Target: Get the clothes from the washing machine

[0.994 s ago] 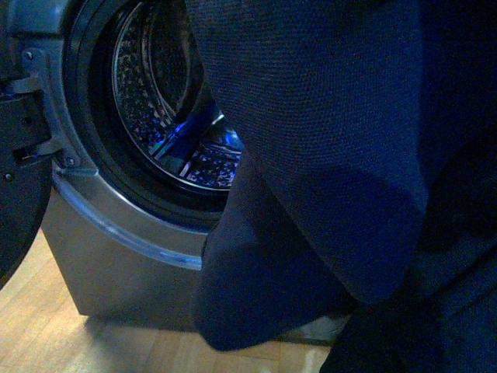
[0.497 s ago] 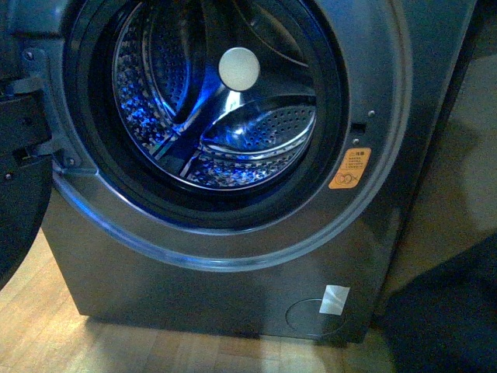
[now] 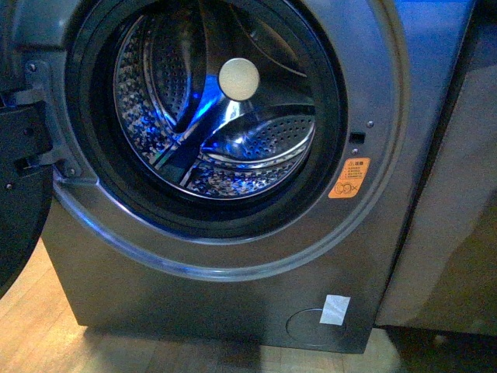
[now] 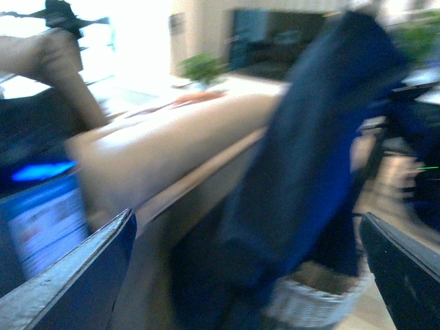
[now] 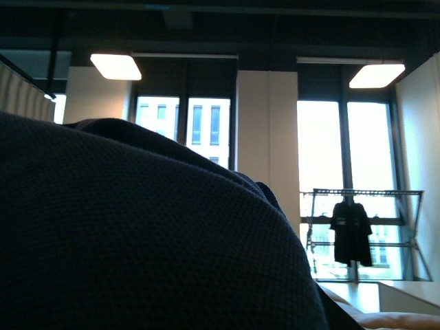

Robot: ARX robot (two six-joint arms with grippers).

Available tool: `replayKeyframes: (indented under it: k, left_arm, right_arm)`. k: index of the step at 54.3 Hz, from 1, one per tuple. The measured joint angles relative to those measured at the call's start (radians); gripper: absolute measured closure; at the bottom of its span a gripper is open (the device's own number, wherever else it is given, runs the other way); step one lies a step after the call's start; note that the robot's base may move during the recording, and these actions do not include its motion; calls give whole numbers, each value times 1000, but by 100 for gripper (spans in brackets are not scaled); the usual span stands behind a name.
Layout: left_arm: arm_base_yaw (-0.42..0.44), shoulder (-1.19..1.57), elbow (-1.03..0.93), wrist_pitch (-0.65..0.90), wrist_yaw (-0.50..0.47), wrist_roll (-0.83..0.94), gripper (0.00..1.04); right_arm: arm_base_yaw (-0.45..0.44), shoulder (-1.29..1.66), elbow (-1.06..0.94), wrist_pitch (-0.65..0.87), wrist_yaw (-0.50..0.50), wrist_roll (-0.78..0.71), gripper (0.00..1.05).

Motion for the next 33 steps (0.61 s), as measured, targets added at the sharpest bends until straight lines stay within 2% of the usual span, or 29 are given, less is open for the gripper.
replayKeyframes:
  k: [5,7,16,23,33]
  left_arm:
    - [52,-69,-80,-27,-341,16,7]
    - [94,-101,-113,-24,-397,17,7]
    - [209,-207,-198,-26,-467,30,7]
    - [269,-304,-270,-43,-486,30,7]
    - [309,-435,-394,-62,-531,19,7]
  right_arm:
    - [-118,97,162,-85,-14,14,97]
    - [-165,132,212,-111,-20,27,97]
    - [-262,177,249,-179,-69,-10,98]
    - [-284,200,230,-288,-117,-123,98]
    - [-287,285,171,-454,-116,-328,98]
